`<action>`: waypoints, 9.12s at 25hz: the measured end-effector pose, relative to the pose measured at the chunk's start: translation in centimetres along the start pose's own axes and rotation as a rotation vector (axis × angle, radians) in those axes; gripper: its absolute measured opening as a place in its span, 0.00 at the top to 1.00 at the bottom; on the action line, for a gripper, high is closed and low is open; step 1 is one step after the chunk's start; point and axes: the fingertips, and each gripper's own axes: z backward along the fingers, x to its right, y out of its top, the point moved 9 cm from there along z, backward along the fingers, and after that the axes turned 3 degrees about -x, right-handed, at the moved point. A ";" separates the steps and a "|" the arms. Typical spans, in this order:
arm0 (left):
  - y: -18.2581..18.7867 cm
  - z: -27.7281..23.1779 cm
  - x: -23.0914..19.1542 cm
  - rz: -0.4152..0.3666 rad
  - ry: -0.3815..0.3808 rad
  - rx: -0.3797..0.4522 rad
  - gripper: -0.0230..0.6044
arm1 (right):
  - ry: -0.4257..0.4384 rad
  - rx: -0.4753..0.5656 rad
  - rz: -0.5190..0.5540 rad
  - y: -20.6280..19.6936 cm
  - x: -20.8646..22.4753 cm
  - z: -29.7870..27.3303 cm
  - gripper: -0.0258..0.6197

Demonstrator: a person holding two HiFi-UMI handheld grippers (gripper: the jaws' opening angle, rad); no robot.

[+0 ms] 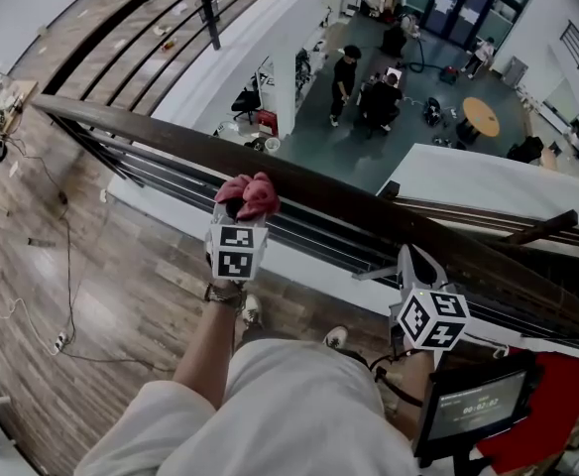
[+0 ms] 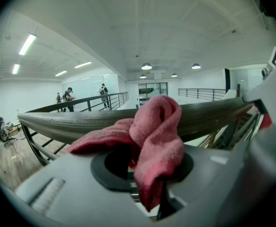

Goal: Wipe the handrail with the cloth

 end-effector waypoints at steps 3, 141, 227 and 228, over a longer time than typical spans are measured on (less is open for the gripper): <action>0.0 0.0 0.9 -0.011 -0.005 -0.001 0.75 | 0.003 0.003 0.001 -0.1 0.6 0.2 0.96; 0.5 -0.8 23.6 -0.237 -0.283 -0.018 0.75 | 0.007 0.020 -0.045 -5.0 9.3 4.4 0.96; 9.3 -2.9 27.6 -0.400 -0.350 0.008 0.76 | 0.018 0.032 -0.026 -4.1 9.6 5.7 0.96; 9.4 -2.9 27.3 -0.399 -0.349 0.007 0.76 | 0.019 0.032 -0.024 -4.0 9.4 5.5 0.96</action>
